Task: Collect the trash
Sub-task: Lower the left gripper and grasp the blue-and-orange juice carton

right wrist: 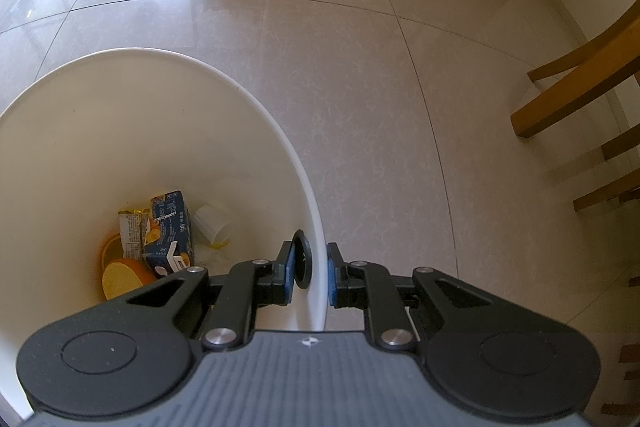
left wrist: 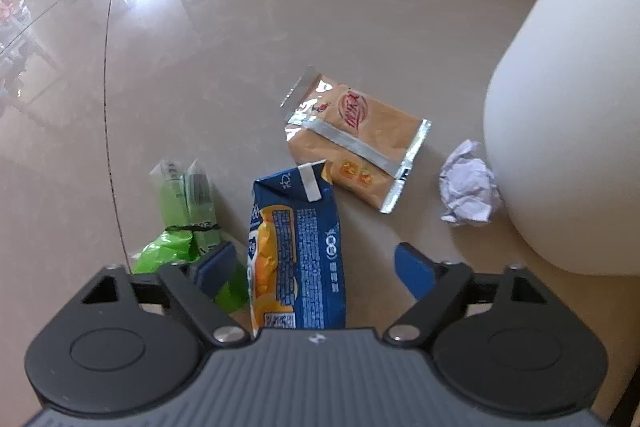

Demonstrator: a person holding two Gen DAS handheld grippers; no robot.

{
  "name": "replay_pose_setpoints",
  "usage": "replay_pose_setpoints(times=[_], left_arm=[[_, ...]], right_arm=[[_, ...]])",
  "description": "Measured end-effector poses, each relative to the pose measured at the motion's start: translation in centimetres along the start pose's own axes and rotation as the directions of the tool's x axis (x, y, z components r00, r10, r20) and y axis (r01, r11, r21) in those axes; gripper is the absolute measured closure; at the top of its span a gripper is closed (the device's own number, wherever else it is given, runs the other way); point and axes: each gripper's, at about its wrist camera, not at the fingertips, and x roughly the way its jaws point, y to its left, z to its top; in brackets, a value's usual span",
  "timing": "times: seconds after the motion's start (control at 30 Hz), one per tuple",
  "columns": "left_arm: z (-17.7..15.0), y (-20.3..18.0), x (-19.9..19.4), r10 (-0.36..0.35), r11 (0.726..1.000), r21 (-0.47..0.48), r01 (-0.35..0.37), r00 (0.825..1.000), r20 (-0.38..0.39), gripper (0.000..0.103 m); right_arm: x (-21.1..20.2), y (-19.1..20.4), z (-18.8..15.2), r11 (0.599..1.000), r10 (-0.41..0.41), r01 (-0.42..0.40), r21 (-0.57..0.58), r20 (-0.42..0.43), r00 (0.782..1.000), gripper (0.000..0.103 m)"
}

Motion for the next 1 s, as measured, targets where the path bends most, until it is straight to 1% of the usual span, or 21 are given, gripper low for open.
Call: replay_pose_setpoints(times=[0.03, 0.1, 0.17, 0.27, 0.33, 0.47, 0.53, 0.6, 0.73, 0.8, 0.9, 0.97, 1.0], left_arm=[[0.0, 0.0, 0.3, 0.003, 1.0, -0.009, -0.003, 1.0, -0.003, 0.031], [-0.1, -0.1, 0.9, 0.018, 0.999, -0.026, -0.018, 1.0, -0.01, 0.032], [-0.2, -0.3, 1.2, 0.037, 0.999, -0.037, -0.037, 0.999, -0.001, 0.033], [-0.2, -0.2, 1.6, 0.053, 0.996, -0.077, -0.053, 0.999, -0.001, 0.047], [-0.3, -0.1, 1.5, 0.046, 0.994, -0.101, -0.045, 0.999, 0.001, 0.047], [-0.8, -0.6, 0.8, 0.065, 0.996, -0.07, -0.063, 0.998, 0.018, 0.048], [-1.0, -0.5, 0.0, 0.038, 0.997, -0.074, -0.037, 0.999, 0.021, 0.048], [-1.1, -0.5, -1.1, 0.02, 0.997, -0.076, -0.018, 1.0, 0.024, 0.048], [-1.0, -1.0, -4.0, 0.007, 0.999, -0.038, -0.006, 0.999, 0.032, 0.048], [-0.7, -1.3, -5.8, -0.004, 0.999, -0.033, 0.005, 0.999, 0.033, 0.048], [0.0, -0.5, -9.4, -0.024, 0.999, -0.022, 0.024, 0.999, 0.034, 0.048], [0.6, -1.1, -12.1, -0.021, 1.0, 0.019, 0.021, 0.999, 0.029, 0.048], [0.1, -1.2, -13.7, -0.017, 0.999, 0.04, 0.016, 1.0, 0.026, 0.048]], right_arm=[[0.0, 0.0, 0.0, 1.0, -0.001, 0.001, -0.001, 0.0, 1.0, 0.084], [0.1, 0.1, 0.0, 1.0, -0.004, 0.004, -0.005, 0.001, 1.0, 0.084], [0.2, 0.1, 0.0, 1.0, -0.005, 0.005, -0.007, 0.001, 1.0, 0.084], [0.2, 0.0, 0.0, 1.0, -0.003, 0.003, -0.008, 0.003, 1.0, 0.084], [0.2, -0.1, 0.0, 1.0, -0.002, 0.002, -0.005, 0.003, 1.0, 0.084], [0.2, -0.1, 0.1, 1.0, -0.004, 0.004, -0.007, 0.003, 1.0, 0.084], [0.2, -0.2, 0.1, 1.0, 0.0, 0.0, -0.002, 0.002, 1.0, 0.084], [0.2, -0.3, 0.2, 1.0, 0.004, -0.004, 0.002, 0.0, 1.0, 0.084], [0.1, -0.2, 0.3, 1.0, 0.004, -0.004, 0.005, -0.001, 1.0, 0.084], [0.1, -0.3, 0.3, 1.0, 0.009, -0.009, 0.012, -0.003, 1.0, 0.084], [0.0, -0.6, 0.3, 1.0, 0.018, -0.017, 0.024, -0.005, 1.0, 0.084], [0.0, -0.6, 0.3, 0.999, 0.021, -0.021, 0.03, -0.005, 1.0, 0.084], [0.0, -0.6, 0.3, 0.999, 0.023, -0.022, 0.031, -0.004, 1.0, 0.084]])
